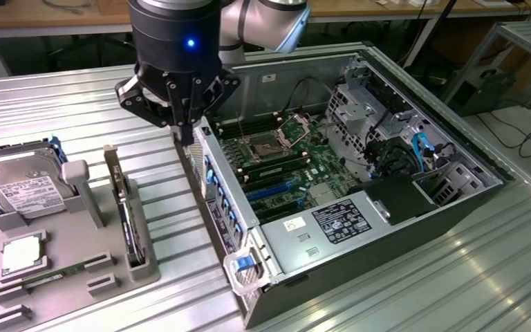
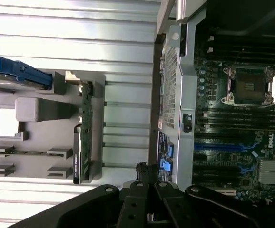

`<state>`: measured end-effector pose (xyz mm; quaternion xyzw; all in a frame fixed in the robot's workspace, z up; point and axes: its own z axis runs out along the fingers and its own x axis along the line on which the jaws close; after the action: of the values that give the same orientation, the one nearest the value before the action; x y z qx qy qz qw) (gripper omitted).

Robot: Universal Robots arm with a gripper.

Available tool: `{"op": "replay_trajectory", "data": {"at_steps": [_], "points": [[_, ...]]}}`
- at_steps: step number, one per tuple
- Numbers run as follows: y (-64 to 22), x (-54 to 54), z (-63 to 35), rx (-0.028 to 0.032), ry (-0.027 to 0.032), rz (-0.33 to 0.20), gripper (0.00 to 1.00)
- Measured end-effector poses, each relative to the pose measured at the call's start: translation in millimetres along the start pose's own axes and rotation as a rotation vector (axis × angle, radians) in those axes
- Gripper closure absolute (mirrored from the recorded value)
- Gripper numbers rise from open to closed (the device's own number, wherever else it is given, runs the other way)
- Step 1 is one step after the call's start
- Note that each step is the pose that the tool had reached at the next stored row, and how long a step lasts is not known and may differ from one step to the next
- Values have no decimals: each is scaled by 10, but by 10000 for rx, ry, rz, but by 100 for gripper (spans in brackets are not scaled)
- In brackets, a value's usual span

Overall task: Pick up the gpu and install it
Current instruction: 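Reach for the gpu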

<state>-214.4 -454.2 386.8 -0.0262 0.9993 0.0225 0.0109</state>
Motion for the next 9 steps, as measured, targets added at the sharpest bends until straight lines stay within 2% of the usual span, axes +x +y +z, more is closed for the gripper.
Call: {"op": "replay_trajectory", "data": {"at_steps": [6, 9], "points": [[-27, 63, 6, -2, 3, -76, 89], [-23, 146, 7, -1, 4, -77, 89]]}}
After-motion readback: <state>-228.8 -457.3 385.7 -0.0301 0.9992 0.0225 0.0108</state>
